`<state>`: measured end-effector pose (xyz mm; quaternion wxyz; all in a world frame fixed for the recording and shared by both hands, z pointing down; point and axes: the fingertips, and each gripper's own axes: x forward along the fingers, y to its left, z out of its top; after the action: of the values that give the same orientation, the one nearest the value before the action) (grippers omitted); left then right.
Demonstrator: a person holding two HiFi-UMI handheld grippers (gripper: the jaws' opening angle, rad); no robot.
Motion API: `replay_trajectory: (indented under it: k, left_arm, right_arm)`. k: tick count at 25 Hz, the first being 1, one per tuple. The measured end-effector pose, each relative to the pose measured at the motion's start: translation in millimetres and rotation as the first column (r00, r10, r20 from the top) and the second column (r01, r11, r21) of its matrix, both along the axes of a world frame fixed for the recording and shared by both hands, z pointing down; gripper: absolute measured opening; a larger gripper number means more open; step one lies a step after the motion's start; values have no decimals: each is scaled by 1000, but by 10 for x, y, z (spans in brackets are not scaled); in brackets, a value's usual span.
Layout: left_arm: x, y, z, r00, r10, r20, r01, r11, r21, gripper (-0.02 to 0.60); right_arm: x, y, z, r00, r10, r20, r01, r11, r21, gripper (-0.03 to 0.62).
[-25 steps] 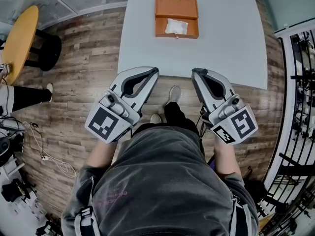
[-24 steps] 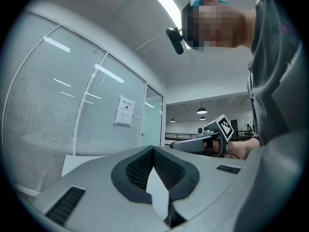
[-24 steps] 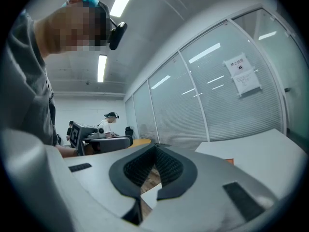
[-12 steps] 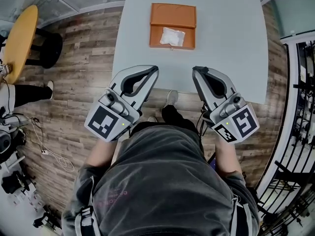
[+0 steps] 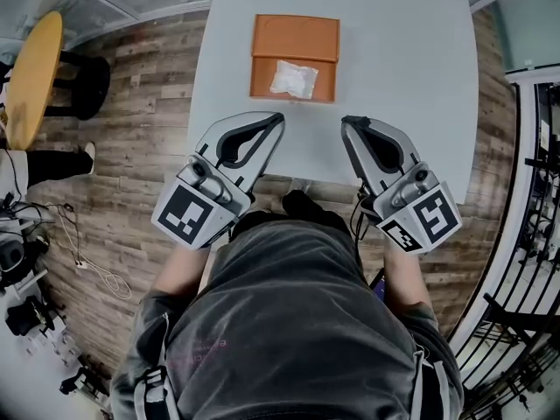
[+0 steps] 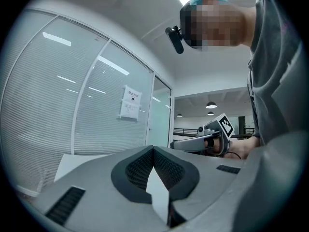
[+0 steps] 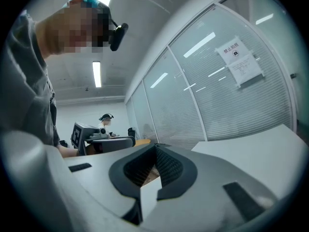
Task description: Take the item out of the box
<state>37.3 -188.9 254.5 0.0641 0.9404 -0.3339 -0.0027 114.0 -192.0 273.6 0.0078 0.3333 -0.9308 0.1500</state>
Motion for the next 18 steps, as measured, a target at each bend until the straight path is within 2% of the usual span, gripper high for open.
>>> replay_trajectory:
  k: [5,9,18]
  left_arm:
    - [205,-220,148,1000,4,22,-4,1000,-7,3]
    - [190,-283,254,999,0,36,0,1000,-25,3]
    - [173,-354,541,992,16,125,-13,999,-30,3]
  right_arm:
    - [156,-218,164,1000,-7,14,7,1000,-15,5]
    - [162,-281,251,1000,-7,21,8,1000,-28,5]
    - [175,-286,307,1000,-2,12,2,999,-41,5]
